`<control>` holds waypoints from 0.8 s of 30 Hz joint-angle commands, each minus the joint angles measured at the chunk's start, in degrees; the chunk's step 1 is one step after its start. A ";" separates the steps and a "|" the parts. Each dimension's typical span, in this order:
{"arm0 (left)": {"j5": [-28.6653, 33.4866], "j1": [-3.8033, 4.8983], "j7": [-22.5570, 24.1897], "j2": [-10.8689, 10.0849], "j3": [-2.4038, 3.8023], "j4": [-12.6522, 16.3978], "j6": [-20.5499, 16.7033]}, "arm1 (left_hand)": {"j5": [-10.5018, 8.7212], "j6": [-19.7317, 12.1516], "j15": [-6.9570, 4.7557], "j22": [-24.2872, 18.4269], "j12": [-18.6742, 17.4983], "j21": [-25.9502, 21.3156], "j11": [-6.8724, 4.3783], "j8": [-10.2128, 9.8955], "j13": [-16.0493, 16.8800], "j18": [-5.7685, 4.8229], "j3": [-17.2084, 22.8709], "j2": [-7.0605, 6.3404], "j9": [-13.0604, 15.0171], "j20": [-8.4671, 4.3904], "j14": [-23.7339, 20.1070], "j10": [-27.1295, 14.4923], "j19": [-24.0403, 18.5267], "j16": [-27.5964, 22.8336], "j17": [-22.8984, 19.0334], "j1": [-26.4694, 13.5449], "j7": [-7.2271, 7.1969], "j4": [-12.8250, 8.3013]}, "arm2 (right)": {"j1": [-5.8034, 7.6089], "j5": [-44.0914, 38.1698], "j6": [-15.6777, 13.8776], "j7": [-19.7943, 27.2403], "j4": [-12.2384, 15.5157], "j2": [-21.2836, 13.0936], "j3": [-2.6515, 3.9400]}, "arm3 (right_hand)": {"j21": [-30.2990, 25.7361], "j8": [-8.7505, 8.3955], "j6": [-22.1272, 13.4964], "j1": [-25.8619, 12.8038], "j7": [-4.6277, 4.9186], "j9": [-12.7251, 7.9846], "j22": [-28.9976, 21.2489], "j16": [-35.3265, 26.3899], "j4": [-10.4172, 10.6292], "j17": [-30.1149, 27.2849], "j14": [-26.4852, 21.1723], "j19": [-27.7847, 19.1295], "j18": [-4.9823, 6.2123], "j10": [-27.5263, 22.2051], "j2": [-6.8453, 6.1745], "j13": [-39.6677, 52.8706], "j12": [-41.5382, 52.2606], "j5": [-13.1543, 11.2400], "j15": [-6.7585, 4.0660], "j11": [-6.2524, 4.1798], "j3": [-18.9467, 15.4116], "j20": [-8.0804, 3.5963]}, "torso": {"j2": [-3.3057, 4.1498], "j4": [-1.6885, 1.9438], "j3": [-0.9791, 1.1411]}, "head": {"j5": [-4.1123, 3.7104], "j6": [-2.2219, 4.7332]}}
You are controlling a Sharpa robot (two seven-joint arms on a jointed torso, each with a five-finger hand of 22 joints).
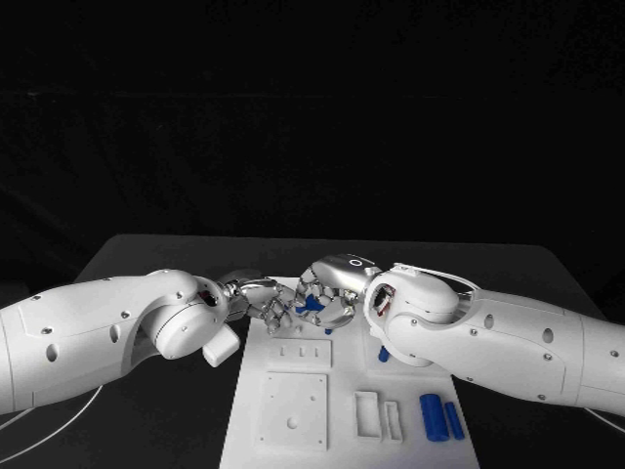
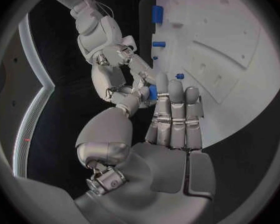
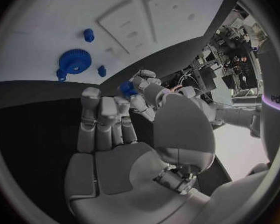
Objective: Assemble the parts on the task board
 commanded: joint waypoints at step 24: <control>-6.35 0.14 -0.47 0.18 0.15 0.91 -3.13 | 8.15 7.06 -4.59 2.07 12.41 7.92 -2.91 1.62 7.39 -0.28 0.34 -1.77 11.53 -7.30 3.37 1.33 3.04 11.40 1.84 -1.16 -5.33 -0.34 | -0.24 4.03 -1.58 1.95 -0.64 -0.23 -0.09 | -0.96 -3.32 -4.38 -2.63 3.40 -1.42 0.59 -1.59 -0.04 -0.38 -1.69 -1.79 1.79 -2.50 -2.71 -0.11 -1.42 1.53 1.58 1.88 -3.44 0.42 | -0.01 -0.09 0.01 | 0.21 -0.05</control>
